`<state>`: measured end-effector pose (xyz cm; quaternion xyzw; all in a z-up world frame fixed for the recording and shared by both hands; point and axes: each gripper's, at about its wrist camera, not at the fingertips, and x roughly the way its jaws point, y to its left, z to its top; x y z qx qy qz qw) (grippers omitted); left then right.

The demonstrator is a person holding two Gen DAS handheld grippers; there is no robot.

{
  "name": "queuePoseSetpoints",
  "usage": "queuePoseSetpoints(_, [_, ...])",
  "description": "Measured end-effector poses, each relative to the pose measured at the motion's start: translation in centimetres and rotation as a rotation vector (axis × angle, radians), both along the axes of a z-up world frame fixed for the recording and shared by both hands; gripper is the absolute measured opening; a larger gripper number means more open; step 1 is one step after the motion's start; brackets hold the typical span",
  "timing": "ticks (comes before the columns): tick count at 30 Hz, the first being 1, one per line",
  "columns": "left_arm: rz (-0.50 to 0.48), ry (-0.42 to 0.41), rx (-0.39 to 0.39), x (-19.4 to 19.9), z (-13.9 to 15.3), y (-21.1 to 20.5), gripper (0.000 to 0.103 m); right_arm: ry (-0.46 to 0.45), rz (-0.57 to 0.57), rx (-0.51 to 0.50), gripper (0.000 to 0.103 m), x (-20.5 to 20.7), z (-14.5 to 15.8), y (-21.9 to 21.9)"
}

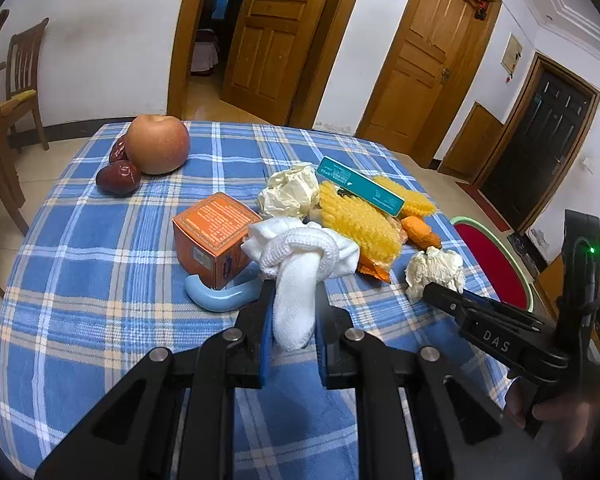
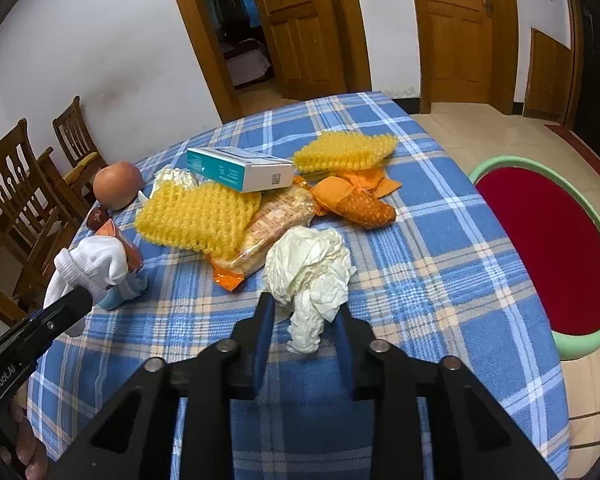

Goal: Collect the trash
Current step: 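Grasp the white cloth with the left tool while the right tool grasps the crumpled tissue, then carry the cloth and tissue in both tools over the red bucket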

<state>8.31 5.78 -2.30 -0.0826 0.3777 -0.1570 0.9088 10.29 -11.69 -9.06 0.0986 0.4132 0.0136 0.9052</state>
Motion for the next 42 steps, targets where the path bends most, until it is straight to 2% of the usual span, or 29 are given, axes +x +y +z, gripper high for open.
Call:
queuePoseSetpoints(7, [0.013, -0.011, 0.006, -1.0, 1.2, -1.0, 0.016, -0.034, 0.011, 0.035, 0.027, -1.7, 1.1, -1.2])
queuePoseSetpoints(11, [-0.004, -0.008, -0.015, -1.5, 1.9, -2.3, 0.016, -0.061, 0.015, 0.049, 0.027, -3.0, 2.1, -2.3])
queuePoseSetpoints(26, [-0.074, -0.008, -0.019, -1.8, 3.8, -7.5, 0.016, -0.15, -0.059, 0.07, 0.027, -6.7, 5.1, -7.8])
queuePoseSetpoints(42, [-0.195, 0.006, -0.004, 0.2, 5.0, -15.1, 0.016, -0.172, -0.188, 0.102, 0.027, -8.3, 5.1, -15.1])
